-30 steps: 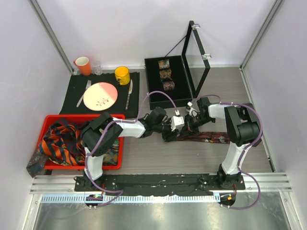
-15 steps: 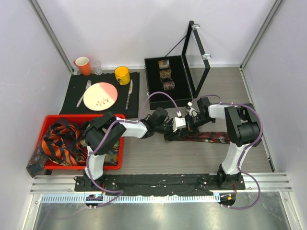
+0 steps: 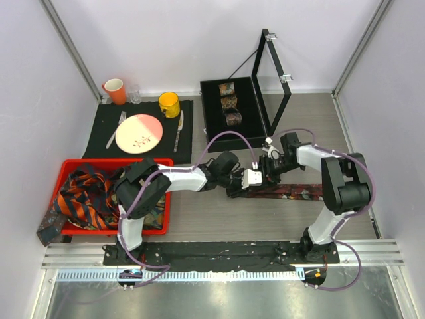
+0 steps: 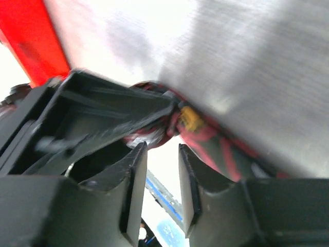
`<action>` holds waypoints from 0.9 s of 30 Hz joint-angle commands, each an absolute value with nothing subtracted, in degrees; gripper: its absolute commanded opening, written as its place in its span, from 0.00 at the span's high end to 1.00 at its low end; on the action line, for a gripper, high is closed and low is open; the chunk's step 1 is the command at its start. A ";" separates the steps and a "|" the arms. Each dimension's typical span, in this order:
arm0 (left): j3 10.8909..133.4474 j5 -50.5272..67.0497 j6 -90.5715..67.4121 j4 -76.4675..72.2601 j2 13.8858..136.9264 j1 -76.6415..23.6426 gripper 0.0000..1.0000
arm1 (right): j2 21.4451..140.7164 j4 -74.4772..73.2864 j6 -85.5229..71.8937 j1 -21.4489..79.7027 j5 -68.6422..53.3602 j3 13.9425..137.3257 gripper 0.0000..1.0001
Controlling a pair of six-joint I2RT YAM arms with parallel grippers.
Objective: Roll the ties
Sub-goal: Roll the tie at the center of the board.
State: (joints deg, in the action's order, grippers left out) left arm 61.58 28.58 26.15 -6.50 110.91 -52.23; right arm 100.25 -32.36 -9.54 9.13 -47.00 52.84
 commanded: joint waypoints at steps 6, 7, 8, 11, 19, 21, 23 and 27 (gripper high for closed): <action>62.84 25.14 27.42 6.50 114.70 -52.47 0.80 | 95.00 -25.67 -16.60 10.28 -53.61 48.34 0.58; 62.93 25.40 27.51 6.85 114.78 -52.47 0.80 | 95.18 -24.10 -17.13 10.63 -53.44 47.99 0.58; 63.10 25.57 27.42 6.86 114.87 -52.47 0.80 | 95.36 -22.86 -18.01 10.90 -52.65 47.64 0.58; 63.11 26.19 27.68 6.94 114.87 -52.47 0.79 | 96.41 -17.33 -20.47 11.95 -50.81 46.50 0.56; 63.54 26.45 27.07 8.00 115.05 -52.21 0.78 | 99.49 -11.33 -19.80 12.92 -47.99 43.86 0.98; 63.11 27.50 27.07 8.00 114.70 -51.86 0.75 | 100.37 -14.93 -17.15 12.75 -46.07 44.56 0.99; 62.75 27.95 27.07 8.00 114.26 -51.68 0.72 | 101.16 -19.15 -13.37 11.96 -43.34 45.00 0.99; 61.18 30.85 25.41 4.49 112.59 -49.84 0.48 | 103.18 -23.19 -10.55 9.85 -39.56 45.26 0.99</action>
